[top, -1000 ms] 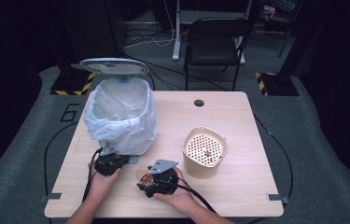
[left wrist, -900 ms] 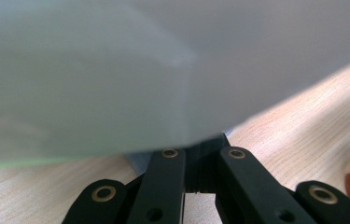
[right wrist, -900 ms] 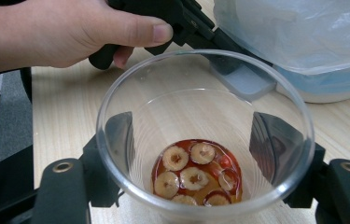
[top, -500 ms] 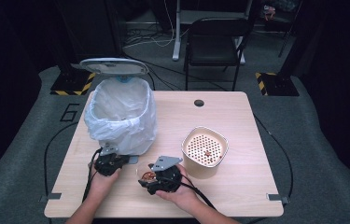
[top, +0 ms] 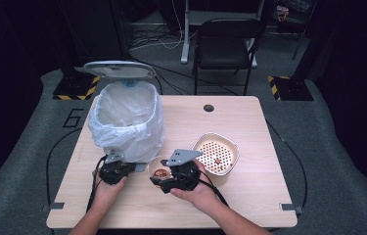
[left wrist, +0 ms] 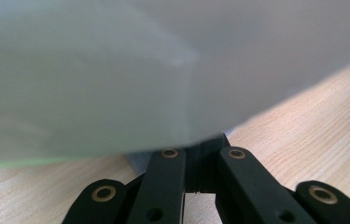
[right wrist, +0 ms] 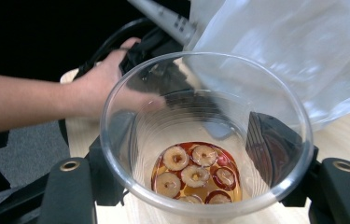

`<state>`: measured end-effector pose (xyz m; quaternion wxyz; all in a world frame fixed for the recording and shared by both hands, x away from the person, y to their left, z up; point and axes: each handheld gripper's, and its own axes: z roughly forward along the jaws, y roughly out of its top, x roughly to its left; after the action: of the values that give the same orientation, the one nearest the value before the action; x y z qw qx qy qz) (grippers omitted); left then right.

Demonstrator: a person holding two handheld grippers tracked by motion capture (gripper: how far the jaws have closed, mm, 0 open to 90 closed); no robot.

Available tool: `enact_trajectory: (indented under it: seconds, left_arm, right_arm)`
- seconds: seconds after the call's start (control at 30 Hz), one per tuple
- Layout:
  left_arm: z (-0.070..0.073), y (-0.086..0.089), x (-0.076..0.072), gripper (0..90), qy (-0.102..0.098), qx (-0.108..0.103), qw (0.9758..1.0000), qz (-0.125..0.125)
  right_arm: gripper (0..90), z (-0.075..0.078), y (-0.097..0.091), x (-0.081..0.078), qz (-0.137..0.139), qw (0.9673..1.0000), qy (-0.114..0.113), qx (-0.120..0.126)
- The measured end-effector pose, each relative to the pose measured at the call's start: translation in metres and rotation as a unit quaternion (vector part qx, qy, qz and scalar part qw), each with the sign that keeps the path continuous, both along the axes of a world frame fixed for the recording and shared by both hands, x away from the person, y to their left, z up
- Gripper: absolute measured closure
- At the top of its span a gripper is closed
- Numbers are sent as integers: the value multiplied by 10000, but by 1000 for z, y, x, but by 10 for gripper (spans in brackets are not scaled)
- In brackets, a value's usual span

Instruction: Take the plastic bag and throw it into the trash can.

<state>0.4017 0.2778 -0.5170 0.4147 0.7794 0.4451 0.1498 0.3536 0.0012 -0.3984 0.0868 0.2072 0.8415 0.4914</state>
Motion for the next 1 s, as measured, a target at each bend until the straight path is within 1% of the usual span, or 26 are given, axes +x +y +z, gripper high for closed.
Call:
enact_trajectory:
  seconds: [0.1,0.27,0.3,0.33,0.37,0.4,0.47,0.57,0.6,0.63,0.7,0.83,0.93,1.0]
  left_arm:
    - [0,0,0,900,-13,-31,10000,-4]
    - [0,0,0,900,-8,-28,10000,-7]
    - [0,2,1,900,1,124,9999,-84]
    - [0,1,1,900,-12,29,10000,-25]
    - [0,0,0,900,16,-23,10000,1]
    - [0,0,0,900,7,-14,10000,-7]
    - [0,0,0,900,8,-13,10000,-7]
    - [0,0,0,900,5,-9,10000,-8]
    - [0,0,0,900,7,-9,10000,-8]
    - [0,0,0,900,7,-12,10000,-8]
    - [0,0,0,900,7,-7,10000,-11]
    - [0,0,0,900,0,-30,10000,-11]
    - [0,0,0,900,11,-21,10000,-4]
    - [0,0,0,900,5,-61,10000,-2]
  right_arm:
    - [337,14,-5,4,-35,9999,-101,2]
    - [337,32,-14,15,-142,9999,-57,53]
    - [337,35,-16,18,-137,9998,-118,26]
    - [337,38,-17,20,-180,9998,-86,30]
    - [338,40,-19,23,-208,9997,-103,29]
    - [338,43,-21,25,-233,9997,-112,33]
    - [338,46,-23,29,-279,9996,-97,48]
    - [339,52,-27,36,-364,9992,-147,21]
    - [340,53,-27,37,-390,9992,-123,41]
    - [339,54,-28,39,-403,9990,-201,16]
    - [339,58,-31,41,-451,9987,-235,28]
    - [340,63,-37,49,-575,9980,-230,93]
    - [340,66,-44,56,-672,9972,-324,57]
    - [340,68,-48,59,-752,9967,-305,58]
